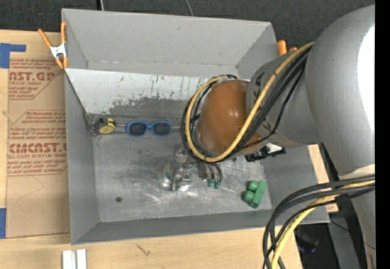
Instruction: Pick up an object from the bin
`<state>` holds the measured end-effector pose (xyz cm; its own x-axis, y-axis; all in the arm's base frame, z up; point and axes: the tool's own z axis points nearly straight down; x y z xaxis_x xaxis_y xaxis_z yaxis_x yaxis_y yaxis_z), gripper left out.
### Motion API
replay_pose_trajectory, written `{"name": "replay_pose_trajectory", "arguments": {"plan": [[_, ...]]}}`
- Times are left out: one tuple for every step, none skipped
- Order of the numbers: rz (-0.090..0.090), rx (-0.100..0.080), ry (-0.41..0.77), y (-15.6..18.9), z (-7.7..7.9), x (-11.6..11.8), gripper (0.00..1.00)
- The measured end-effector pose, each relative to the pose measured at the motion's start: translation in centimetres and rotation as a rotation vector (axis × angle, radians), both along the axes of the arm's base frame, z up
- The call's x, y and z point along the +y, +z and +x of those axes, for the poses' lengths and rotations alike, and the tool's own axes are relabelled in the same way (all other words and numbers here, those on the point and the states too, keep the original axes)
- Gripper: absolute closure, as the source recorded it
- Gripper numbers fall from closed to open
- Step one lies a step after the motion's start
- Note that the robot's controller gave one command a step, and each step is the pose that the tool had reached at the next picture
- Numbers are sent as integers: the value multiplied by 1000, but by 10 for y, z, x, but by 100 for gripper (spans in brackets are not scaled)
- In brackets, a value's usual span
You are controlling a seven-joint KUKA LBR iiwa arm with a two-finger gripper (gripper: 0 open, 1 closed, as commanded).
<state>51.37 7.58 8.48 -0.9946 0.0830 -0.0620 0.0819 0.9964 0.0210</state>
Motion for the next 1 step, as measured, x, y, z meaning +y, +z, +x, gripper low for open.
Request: {"name": "replay_pose_trajectory", "arguments": {"plan": [[-17,53,80,130,10,9,100]]}}
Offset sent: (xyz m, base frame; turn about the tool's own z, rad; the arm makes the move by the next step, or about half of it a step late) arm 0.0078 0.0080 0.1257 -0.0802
